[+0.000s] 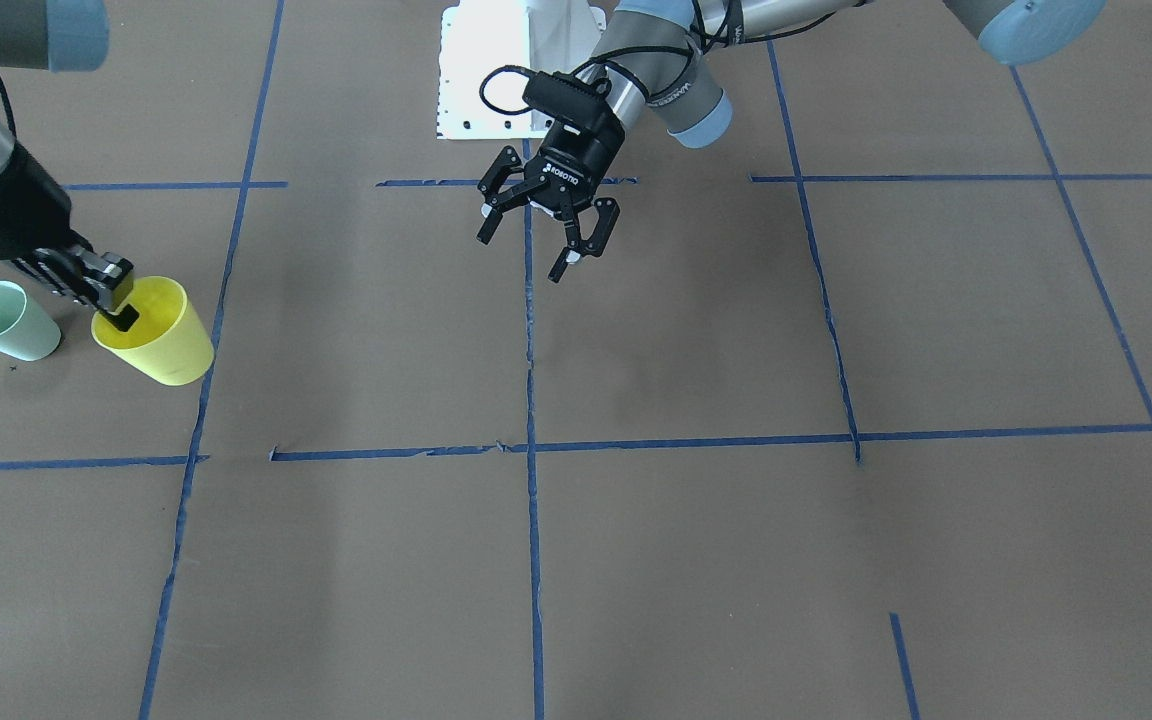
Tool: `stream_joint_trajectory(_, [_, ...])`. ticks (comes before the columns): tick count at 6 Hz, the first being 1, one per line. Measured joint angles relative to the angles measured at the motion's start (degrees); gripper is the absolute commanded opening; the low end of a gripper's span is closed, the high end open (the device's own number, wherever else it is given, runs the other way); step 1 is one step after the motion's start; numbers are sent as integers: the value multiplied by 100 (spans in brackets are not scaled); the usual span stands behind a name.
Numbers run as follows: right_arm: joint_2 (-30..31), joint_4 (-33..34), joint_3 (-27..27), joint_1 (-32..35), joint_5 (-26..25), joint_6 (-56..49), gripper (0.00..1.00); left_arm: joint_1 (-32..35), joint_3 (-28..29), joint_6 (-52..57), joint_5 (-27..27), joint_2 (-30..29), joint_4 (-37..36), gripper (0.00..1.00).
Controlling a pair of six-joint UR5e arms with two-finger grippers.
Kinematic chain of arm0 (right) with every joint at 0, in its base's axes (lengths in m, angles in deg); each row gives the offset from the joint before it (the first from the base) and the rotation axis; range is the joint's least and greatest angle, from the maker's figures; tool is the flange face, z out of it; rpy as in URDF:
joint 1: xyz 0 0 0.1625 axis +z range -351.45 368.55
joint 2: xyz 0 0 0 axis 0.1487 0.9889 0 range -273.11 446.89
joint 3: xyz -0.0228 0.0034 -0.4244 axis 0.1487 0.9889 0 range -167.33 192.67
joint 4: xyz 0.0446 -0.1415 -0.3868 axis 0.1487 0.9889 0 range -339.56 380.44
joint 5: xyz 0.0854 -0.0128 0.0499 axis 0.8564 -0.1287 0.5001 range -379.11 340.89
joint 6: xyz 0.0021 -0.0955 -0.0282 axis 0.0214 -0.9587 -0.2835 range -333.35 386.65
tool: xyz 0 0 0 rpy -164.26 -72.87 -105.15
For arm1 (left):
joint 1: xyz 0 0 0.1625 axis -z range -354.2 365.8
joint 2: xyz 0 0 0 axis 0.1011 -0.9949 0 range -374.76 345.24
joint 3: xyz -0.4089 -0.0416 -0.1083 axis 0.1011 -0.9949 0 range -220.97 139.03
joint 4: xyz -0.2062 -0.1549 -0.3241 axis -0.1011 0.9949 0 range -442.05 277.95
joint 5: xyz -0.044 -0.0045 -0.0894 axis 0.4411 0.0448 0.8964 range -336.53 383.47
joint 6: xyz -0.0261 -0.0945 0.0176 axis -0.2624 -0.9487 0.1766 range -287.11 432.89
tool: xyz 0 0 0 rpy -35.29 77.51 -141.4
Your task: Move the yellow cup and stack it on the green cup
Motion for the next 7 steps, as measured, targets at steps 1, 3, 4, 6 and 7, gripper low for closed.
stream_joint_trajectory(1, [469,-24,-65,248,1,-662,0,57,-94,-315,67,4,-502,99])
stream_joint_trajectory(3, [1296,-210,-84,477,73,-1424,0,379,-136,-1346,893,33,-1201,99])
stream_joint_trajectory(4, [1601,-276,-78,562,220,-1723,0,655,-151,-1826,1558,41,-1666,99])
stream_joint_trajectory(6, [1841,-305,68,655,329,-2098,0,981,-201,-2214,2373,44,-2308,99])
stream_joint_trajectory(7, [1876,-305,186,683,328,-2179,1,1021,-206,-2256,2450,43,-2375,99])
